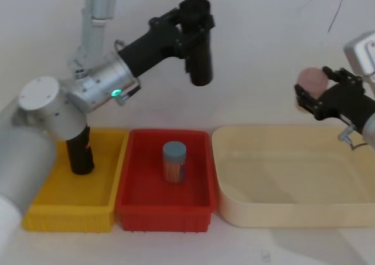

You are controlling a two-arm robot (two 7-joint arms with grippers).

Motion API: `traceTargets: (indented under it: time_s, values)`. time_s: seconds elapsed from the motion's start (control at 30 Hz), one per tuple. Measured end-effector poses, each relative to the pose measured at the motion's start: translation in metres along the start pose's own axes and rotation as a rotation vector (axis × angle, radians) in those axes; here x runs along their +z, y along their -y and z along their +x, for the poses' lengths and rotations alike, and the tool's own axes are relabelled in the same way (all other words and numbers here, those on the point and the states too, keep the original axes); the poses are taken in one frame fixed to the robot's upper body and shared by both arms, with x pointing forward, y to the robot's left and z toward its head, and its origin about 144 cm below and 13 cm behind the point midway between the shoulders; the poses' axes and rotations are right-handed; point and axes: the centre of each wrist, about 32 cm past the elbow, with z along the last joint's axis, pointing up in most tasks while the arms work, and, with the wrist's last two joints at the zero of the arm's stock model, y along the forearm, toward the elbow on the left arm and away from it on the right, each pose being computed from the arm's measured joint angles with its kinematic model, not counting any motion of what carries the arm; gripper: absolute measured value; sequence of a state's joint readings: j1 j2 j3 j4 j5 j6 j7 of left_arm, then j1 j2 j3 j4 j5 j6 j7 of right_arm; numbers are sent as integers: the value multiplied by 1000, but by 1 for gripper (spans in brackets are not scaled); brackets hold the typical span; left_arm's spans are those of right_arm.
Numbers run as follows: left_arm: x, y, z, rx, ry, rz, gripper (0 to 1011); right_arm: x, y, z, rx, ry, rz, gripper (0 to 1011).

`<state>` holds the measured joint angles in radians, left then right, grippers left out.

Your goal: Pick up the garbage bag with the one hand and transfer it to the other hand.

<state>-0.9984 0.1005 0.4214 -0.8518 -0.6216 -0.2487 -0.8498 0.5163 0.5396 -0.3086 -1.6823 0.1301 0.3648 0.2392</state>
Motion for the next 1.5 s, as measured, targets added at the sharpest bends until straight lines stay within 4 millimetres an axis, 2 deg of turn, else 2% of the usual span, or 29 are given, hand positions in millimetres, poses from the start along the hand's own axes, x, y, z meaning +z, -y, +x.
traceTargets:
  time_s: [0.1,0.4,0.5,0.83,0.93,1.17,1.5]
  values:
    - [-16,23,3,-53,-45,-22,540,-6,6,3,-17,9,-21,663]
    - [-32,52,0,-128,-90,-41,540,-17,14,3,11,5,-52,663]
    - [-33,56,0,-139,-93,-44,540,-19,14,2,27,-2,-56,666]
    - [-36,66,-3,-168,-100,-43,540,-26,13,-2,73,-26,-66,957]
    - [-37,68,-4,-172,-101,-42,540,-27,13,-2,78,-29,-67,1000]
    - [-37,70,-5,-179,-101,-40,540,-26,12,-3,86,-37,-45,1001]
    - [-38,72,-6,-185,-101,-40,540,-9,3,-1,83,-53,69,1001]
